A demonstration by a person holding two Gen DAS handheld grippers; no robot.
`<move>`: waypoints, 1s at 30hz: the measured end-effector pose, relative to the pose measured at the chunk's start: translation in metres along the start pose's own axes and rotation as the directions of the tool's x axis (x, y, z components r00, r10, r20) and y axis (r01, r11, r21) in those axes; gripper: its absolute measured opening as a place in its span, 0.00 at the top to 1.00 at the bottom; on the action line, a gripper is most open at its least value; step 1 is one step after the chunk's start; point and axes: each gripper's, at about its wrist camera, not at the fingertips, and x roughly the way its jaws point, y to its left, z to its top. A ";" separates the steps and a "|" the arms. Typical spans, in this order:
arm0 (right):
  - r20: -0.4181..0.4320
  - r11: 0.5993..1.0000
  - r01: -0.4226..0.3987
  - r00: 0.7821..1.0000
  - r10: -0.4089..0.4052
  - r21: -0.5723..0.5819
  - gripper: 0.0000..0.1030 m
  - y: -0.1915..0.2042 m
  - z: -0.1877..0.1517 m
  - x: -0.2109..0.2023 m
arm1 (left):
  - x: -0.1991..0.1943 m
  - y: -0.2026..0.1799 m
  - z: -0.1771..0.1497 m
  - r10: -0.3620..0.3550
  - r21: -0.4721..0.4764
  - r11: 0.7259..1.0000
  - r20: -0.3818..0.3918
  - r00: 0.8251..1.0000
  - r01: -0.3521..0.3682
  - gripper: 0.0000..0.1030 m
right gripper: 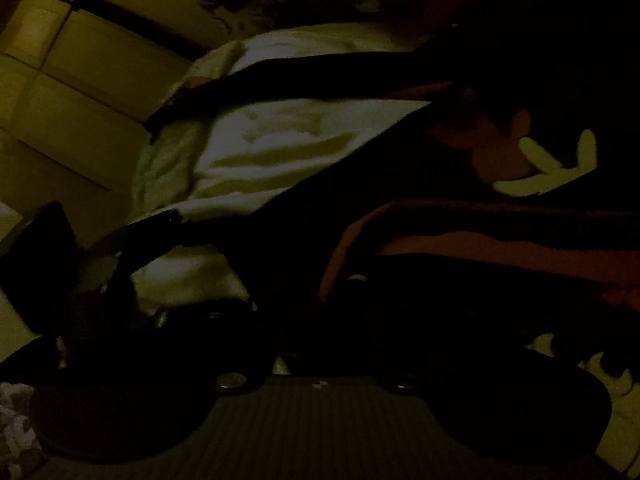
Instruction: Fold small clothes
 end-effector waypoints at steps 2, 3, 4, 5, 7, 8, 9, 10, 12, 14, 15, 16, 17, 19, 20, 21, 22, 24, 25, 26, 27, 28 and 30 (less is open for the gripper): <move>-0.011 0.999 -0.018 1.000 0.018 0.031 0.94 0.009 -0.008 -0.006 | -0.012 0.009 0.004 -0.005 -0.026 1.000 0.029 1.000 0.006 0.19; -0.012 0.997 -0.051 0.999 0.052 0.063 0.94 0.013 -0.015 -0.008 | -0.018 0.012 0.007 -0.011 -0.040 0.999 0.048 0.999 0.013 0.19; -0.015 0.991 -0.086 0.996 0.088 0.100 0.94 0.017 -0.021 -0.008 | -0.023 0.014 0.010 -0.017 -0.048 0.999 0.065 0.998 0.021 0.19; -0.010 0.984 -0.115 0.993 0.117 0.134 0.94 0.020 -0.028 -0.007 | -0.026 0.013 0.013 -0.023 -0.048 0.998 0.079 0.997 0.027 0.19; 0.007 0.960 -0.186 0.982 0.189 0.211 0.94 0.027 -0.040 -0.003 | -0.031 0.008 0.019 -0.046 -0.040 0.998 0.108 0.993 0.051 0.17; 0.008 0.948 -0.216 0.975 0.220 0.233 0.94 0.030 -0.045 0.001 | -0.030 0.003 0.021 -0.069 -0.026 0.997 0.111 0.991 0.072 0.17; 0.012 0.948 -0.214 0.976 0.218 0.233 0.94 0.033 -0.049 0.005 | -0.028 -0.003 0.023 -0.087 -0.008 0.996 0.105 0.991 0.089 0.17; 0.003 0.963 -0.175 0.984 0.178 0.203 0.93 0.037 -0.052 0.008 | -0.024 -0.011 0.023 -0.102 0.020 0.995 0.094 0.990 0.101 0.17; -0.024 0.989 -0.088 0.996 0.092 0.119 0.78 0.043 -0.056 0.015 | -0.015 -0.026 0.021 -0.101 0.081 0.992 0.069 0.993 0.096 0.17; -0.020 0.988 -0.053 0.998 0.056 0.147 0.32 0.038 -0.060 0.014 | -0.003 -0.038 0.016 -0.070 0.126 0.990 0.036 0.997 0.065 0.17; -0.012 0.980 -0.067 0.997 0.070 0.187 0.23 0.033 -0.060 0.009 | 0.001 -0.040 0.014 -0.062 0.119 0.991 0.028 0.998 0.058 0.19; 0.001 0.978 -0.072 0.997 0.073 0.195 0.22 0.031 -0.061 0.001 | 0.005 -0.039 0.012 -0.071 0.110 0.991 0.011 0.997 0.070 0.19; 0.003 0.987 -0.048 0.999 0.048 0.156 0.22 0.032 -0.061 -0.010 | 0.006 -0.037 0.010 -0.082 0.105 0.991 0.004 0.997 0.081 0.19; 0.041 0.998 0.027 0.999 -0.029 0.056 0.22 0.038 -0.056 -0.037 | 0.008 -0.034 0.005 -0.080 0.095 0.992 -0.002 0.997 0.079 0.19; 0.061 0.998 0.060 0.996 -0.061 0.030 0.21 0.037 -0.051 -0.052 | 0.009 -0.031 0.003 -0.079 0.093 0.993 -0.004 0.997 0.079 0.19; 0.086 0.995 0.099 0.991 -0.100 0.011 0.22 0.034 -0.044 -0.068 | 0.011 -0.030 0.002 -0.080 0.091 0.993 -0.012 0.997 0.081 0.19; 0.119 0.988 0.153 0.981 -0.152 0.003 0.22 0.027 -0.038 -0.082 | 0.013 -0.029 0.001 -0.079 0.089 0.993 -0.019 0.997 0.081 0.19; 0.212 0.930 0.367 0.910 -0.355 -0.017 0.22 0.010 -0.011 -0.108 | 0.019 -0.029 0.000 -0.072 0.093 0.993 -0.032 0.997 0.075 0.19; 0.264 0.879 0.476 0.849 -0.457 -0.009 0.19 0.001 0.002 -0.117 | 0.021 -0.030 -0.001 -0.063 0.100 0.993 -0.036 0.997 0.066 0.19; 0.305 0.823 0.568 0.782 -0.544 0.012 0.15 -0.009 0.016 -0.127 | 0.023 -0.031 -0.002 -0.056 0.108 0.992 -0.039 0.998 0.060 0.19; 0.321 0.768 0.640 0.722 -0.613 0.025 0.15 -0.022 0.033 -0.133 | 0.025 -0.032 -0.002 -0.052 0.117 0.992 -0.043 0.998 0.056 0.19; 0.330 0.725 0.685 0.670 -0.665 0.070 0.15 -0.039 0.054 -0.139 | 0.026 -0.033 -0.003 -0.047 0.123 0.991 -0.049 0.998 0.053 0.19; 0.331 0.677 0.708 0.601 -0.727 0.201 0.15 -0.073 0.085 -0.150 | 0.031 -0.033 -0.003 -0.040 0.127 0.991 -0.063 0.997 0.047 0.19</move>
